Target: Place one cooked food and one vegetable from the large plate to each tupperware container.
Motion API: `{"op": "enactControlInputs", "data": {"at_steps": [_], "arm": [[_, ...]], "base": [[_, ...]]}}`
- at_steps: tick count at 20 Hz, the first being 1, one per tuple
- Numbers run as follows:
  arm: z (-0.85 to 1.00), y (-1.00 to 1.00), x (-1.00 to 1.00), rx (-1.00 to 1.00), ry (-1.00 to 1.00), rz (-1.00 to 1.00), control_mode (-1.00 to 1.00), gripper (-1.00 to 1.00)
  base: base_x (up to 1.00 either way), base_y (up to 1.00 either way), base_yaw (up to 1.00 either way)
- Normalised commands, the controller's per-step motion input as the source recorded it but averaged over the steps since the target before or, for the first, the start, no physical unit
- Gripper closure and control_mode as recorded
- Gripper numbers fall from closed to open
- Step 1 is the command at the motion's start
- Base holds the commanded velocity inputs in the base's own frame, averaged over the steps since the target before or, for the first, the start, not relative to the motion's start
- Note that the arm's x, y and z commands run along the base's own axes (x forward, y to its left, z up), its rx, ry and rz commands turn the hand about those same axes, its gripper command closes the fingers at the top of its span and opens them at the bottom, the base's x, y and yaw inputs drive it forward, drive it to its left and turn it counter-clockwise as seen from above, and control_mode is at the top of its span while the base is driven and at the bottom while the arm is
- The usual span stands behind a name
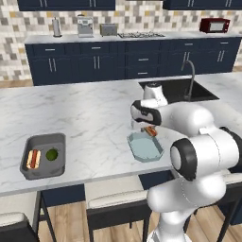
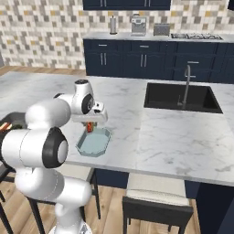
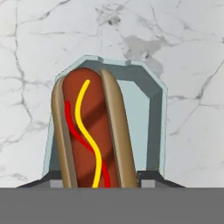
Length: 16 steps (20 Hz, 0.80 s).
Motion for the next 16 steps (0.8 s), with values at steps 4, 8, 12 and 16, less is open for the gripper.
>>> {"op": "enactControlInputs", "data": {"at_steps": [4,8,12,16], "arm": [[-0.6,0.24,0.08,0.0,0.06,-0.26,-1.0,1.0],[-0.46,0.15,0.02,0.03,0.04,-0.12,-1.0,1.0],[-0.48,0.01,0.06,0.05,0.1,-0.02,-1.0,1.0],[-0.51,0.0,0.05,0.03,0.12,0.0,-1.0,1.0]], "base": [[0.0,0.0,0.0],[0.0,0.0,0.0],[0.0,0.0,0.0],[0.0,0.0,0.0]]}}
